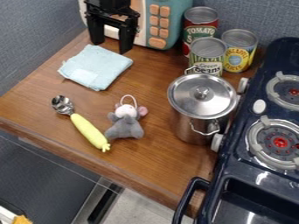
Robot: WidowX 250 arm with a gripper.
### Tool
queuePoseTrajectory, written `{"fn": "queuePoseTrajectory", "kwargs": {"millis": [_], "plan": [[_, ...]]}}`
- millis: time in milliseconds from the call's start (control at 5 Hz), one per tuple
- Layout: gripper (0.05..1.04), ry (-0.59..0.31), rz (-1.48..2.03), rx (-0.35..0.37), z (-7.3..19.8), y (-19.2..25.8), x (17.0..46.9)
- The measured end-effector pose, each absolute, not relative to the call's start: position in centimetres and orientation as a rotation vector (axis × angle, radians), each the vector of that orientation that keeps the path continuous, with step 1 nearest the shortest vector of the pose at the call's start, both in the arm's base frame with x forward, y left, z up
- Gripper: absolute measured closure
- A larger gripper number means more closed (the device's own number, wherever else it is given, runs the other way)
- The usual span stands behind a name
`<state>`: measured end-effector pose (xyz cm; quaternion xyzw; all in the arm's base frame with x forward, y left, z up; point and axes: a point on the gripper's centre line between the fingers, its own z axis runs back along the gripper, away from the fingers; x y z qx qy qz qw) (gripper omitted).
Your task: Move the blue cloth to the left top of the table
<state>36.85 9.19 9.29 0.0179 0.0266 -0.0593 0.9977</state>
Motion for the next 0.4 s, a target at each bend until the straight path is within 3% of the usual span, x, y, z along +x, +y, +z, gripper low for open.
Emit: {"fn": "queuePoseTrajectory", "kwargs": {"millis": [400], "plan": [[0.084, 0.067, -0.182, 0.024, 8.20, 9.04, 37.13]]}}
